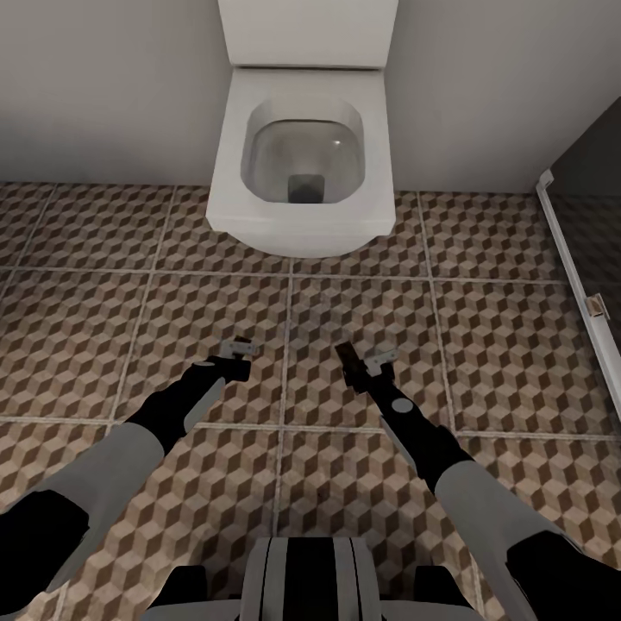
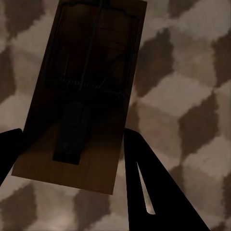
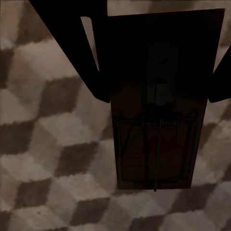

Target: Take the four mousetraps from the cabinet in the bathroom and place them on the bathroom floor. Make sure all four end up on the same floor surface, and ensure that at least two of them are either under or directly next to the same bathroom sink.

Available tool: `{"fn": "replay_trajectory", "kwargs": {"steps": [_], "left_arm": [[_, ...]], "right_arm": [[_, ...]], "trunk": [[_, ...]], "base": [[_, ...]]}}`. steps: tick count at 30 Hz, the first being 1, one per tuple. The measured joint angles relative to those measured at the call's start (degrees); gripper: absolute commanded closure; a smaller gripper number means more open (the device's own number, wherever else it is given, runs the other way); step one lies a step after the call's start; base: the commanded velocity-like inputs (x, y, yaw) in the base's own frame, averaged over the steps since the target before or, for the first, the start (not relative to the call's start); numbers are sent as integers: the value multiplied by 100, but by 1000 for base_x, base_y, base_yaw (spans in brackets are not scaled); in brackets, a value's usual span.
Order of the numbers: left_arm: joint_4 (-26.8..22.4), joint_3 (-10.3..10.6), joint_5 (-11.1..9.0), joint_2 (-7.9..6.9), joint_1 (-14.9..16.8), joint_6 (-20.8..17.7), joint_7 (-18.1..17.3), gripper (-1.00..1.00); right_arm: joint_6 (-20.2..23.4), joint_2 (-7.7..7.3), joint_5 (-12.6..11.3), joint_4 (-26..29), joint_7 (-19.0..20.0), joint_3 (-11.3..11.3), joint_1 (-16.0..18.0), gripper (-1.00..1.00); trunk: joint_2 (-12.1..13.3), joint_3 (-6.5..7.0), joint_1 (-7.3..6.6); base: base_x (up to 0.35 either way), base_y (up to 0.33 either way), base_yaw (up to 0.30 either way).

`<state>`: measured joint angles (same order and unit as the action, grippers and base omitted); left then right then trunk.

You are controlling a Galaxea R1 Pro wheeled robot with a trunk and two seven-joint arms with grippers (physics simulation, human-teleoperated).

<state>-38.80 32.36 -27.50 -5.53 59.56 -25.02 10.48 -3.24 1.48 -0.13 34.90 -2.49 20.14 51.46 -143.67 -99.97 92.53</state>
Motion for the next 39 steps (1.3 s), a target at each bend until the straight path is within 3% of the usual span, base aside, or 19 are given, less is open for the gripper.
{"fn": "replay_trajectory", "kwargs": {"steps": [12, 18, 25, 33, 39], "left_arm": [[94, -1, 0, 0, -1, 0, 0, 100], [182, 20, -1, 3, -6, 2, 0, 100], [394, 225, -3, 22, -10, 26, 0, 100], [638, 276, -8, 58, -10, 477, -15, 100], [703, 281, -6, 113, -9, 545, -18, 100]], "right_arm": [[-59, 22, 479, -251, -7, 88, 1, 100], [-66, 27, 507, -281, -7, 90, 1, 100], [-67, 27, 510, -284, -8, 90, 1, 100], [-73, 27, 510, -284, -7, 90, 1, 100], [-75, 27, 510, -284, -6, 90, 1, 100]], "trunk": [[0, 0, 0], [0, 0, 0], [0, 0, 0], [0, 0, 0], [0, 0, 0]], "base": [[0, 0, 0], [0, 0, 0], [0, 0, 0], [0, 0, 0], [8, 0, 0]]}}
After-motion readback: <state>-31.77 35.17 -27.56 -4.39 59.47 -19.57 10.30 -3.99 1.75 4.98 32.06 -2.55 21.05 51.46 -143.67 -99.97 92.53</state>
